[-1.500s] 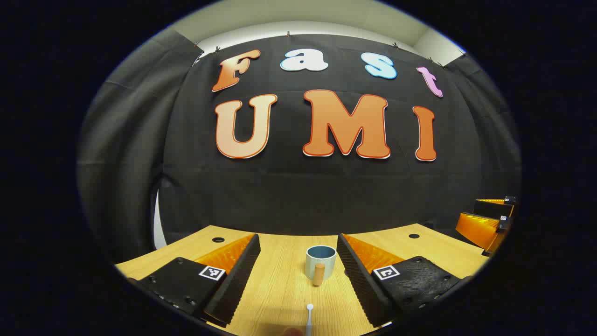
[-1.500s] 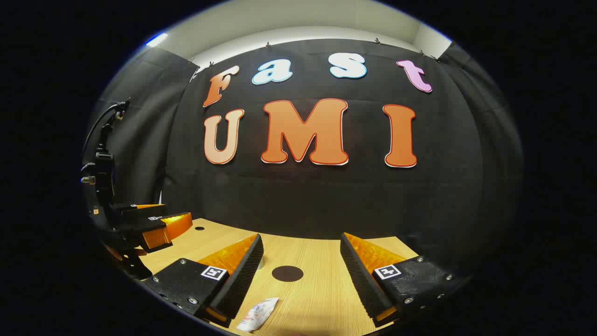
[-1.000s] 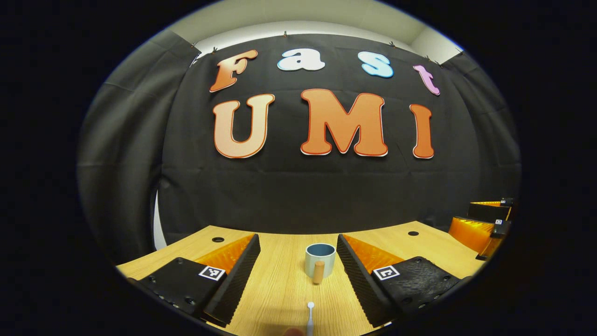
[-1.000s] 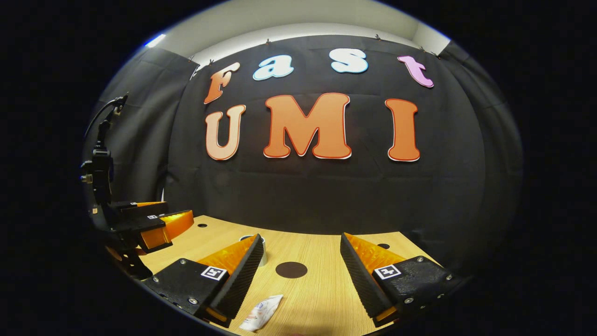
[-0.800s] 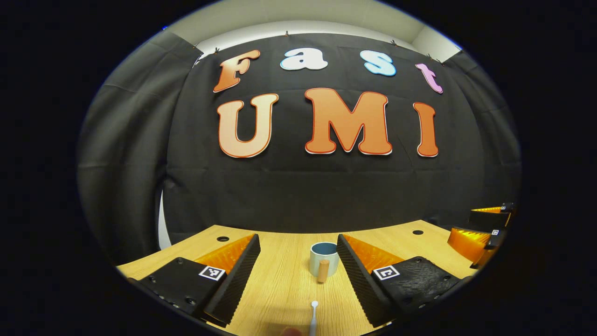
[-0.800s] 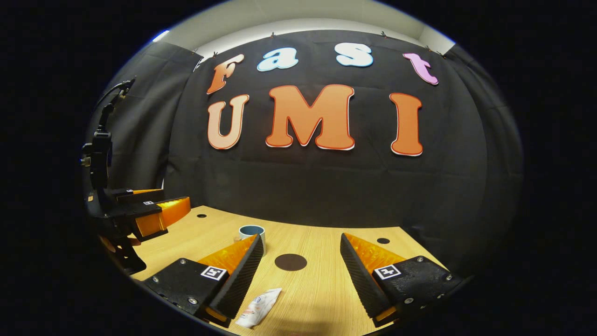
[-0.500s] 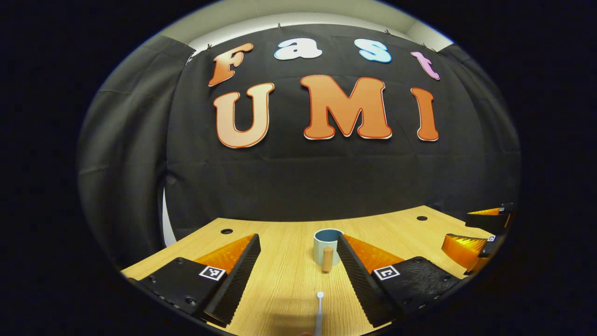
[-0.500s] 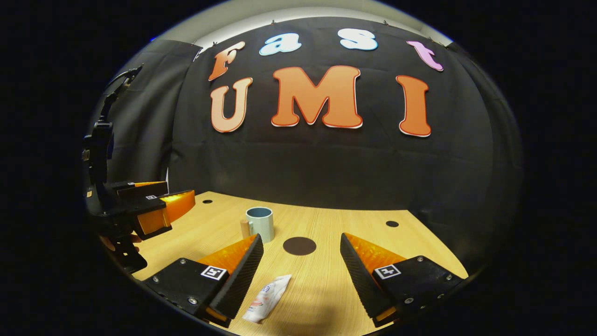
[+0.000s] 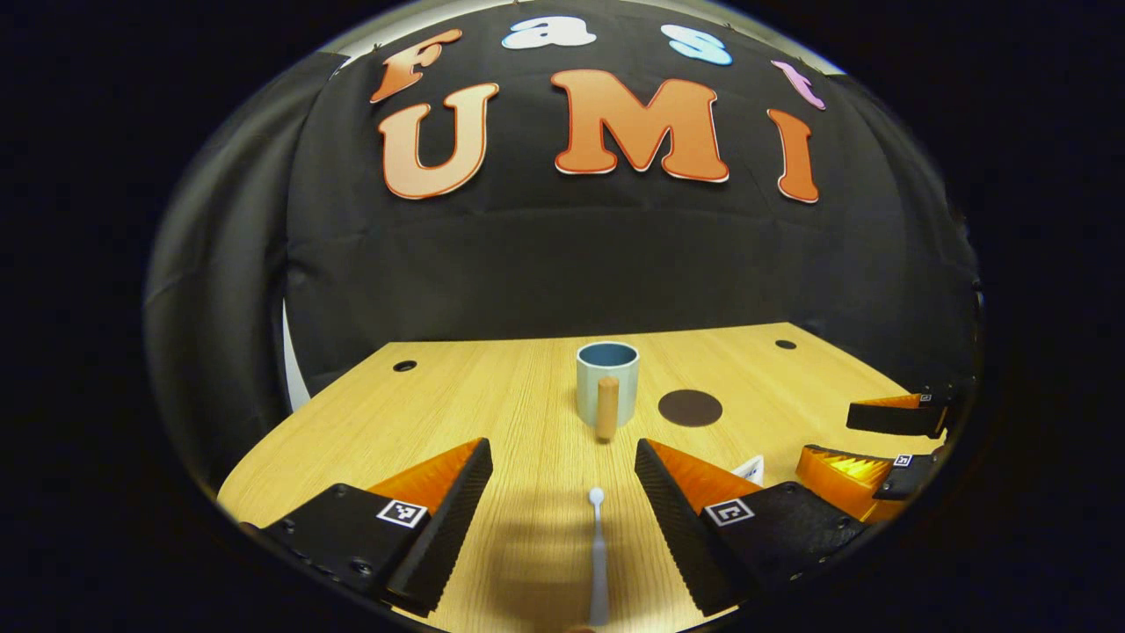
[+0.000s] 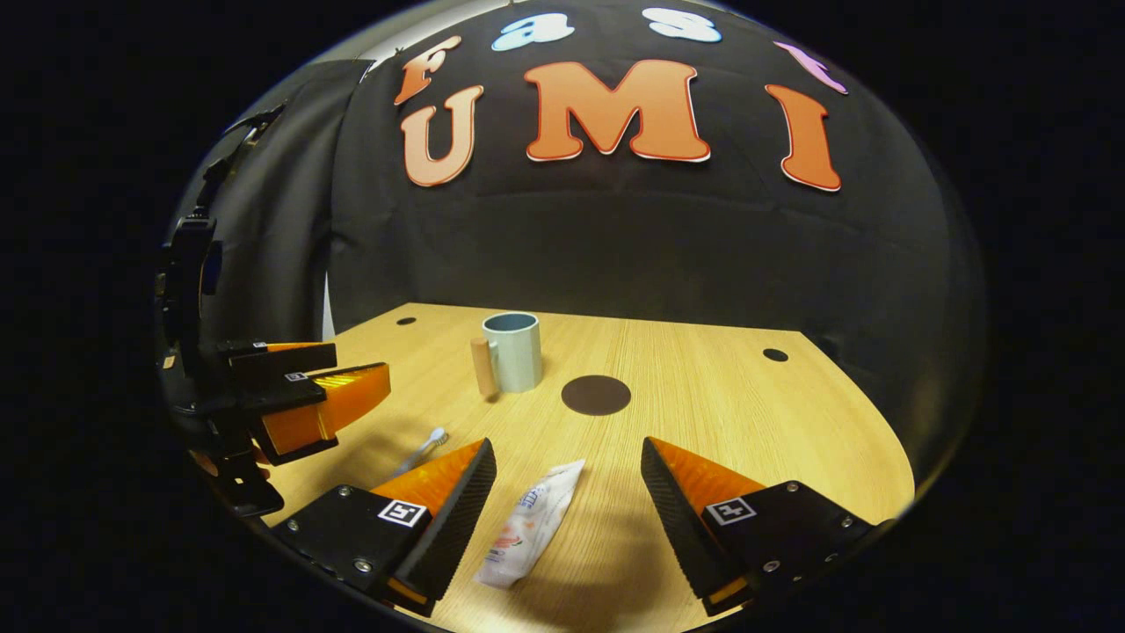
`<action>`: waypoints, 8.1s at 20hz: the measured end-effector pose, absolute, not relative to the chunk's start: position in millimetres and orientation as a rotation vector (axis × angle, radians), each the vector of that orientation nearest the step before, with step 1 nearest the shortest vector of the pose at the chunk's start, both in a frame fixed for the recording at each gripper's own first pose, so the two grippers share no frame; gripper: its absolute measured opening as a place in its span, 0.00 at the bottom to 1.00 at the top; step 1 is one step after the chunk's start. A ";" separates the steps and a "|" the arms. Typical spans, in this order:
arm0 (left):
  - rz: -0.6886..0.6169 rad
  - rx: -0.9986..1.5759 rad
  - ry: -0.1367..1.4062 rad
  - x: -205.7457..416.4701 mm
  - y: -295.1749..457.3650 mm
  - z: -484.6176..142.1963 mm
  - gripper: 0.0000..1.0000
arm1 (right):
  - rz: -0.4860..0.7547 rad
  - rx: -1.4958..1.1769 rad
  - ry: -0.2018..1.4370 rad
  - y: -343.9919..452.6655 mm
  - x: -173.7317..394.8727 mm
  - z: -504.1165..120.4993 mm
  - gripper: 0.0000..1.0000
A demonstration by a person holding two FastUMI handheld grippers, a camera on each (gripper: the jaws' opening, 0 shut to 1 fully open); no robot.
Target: Put the toothbrush and toothpaste on the desktop into the cup, then pick up the cup and place it on the coaster on the desktop.
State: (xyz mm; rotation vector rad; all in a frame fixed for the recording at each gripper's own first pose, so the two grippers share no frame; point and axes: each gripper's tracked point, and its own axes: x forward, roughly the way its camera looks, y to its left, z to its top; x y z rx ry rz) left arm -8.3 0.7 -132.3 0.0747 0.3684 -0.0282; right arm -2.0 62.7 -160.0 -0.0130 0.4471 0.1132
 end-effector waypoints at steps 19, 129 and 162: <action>-0.086 0.026 0.647 -20.4 -11.6 -223.9 0.99 | 0.164 -0.084 0.690 103.1 -2.3 -221.0 0.54; -0.320 -0.094 0.143 212.5 -11.5 -277.9 0.07 | 0.212 0.096 0.112 92.9 215.8 -16.4 0.08; -0.177 -0.020 0.230 108.7 84.7 -283.7 0.96 | 0.349 0.239 -0.024 179.2 292.5 -59.1 0.10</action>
